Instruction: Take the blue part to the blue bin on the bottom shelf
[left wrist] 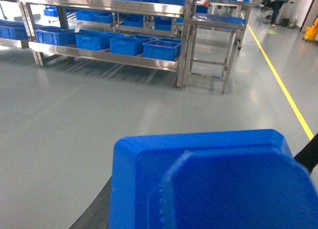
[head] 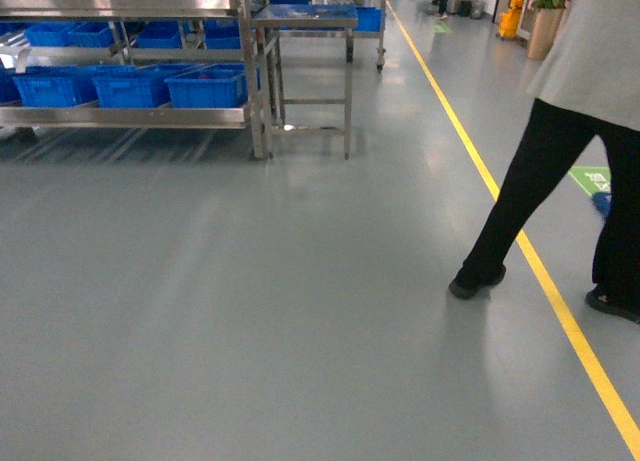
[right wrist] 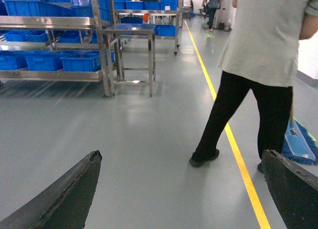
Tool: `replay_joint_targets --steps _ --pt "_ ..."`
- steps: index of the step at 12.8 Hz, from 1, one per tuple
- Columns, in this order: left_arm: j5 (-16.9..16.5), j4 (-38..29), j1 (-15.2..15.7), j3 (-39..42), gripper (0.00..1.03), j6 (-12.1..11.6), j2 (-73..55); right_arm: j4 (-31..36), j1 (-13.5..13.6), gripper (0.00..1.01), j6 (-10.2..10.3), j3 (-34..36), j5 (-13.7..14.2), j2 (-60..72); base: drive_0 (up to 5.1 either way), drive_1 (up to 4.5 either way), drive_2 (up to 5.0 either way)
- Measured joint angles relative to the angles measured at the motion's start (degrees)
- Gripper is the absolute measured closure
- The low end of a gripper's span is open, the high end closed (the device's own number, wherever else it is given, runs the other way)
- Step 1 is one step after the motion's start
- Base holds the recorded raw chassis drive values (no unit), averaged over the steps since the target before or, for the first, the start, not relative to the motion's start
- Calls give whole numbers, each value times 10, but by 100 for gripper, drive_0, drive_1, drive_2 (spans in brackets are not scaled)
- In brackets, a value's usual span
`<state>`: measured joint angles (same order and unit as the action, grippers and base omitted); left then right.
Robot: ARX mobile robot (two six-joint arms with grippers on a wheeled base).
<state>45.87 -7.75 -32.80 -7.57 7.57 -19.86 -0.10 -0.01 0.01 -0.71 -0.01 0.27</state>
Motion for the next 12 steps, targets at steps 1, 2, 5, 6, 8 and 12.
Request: replay_joint_targets --steps 1,2,5,6,8,12 --pt "0 -1 0 0 59 0 0 -4 0 3 0 0 0 0 -2 413 -417" --pt "0 0 0 0 59 0 -1 2 0 3 0 0 0 0 -4 411 -419" --pt "0 -1 0 0 59 0 0 -2 0 3 0 0 0 0 -10 405 -425" --pt "0 0 0 0 59 0 0 -3 0 3 0 0 0 0 -9 406 -424" --pt "0 -3 0 0 59 0 1 -2 0 3 0 0 0 0 -9 406 -424" --pt "0 -2 0 0 59 0 0 0 0 3 0 0 0 0 -6 410 -422"
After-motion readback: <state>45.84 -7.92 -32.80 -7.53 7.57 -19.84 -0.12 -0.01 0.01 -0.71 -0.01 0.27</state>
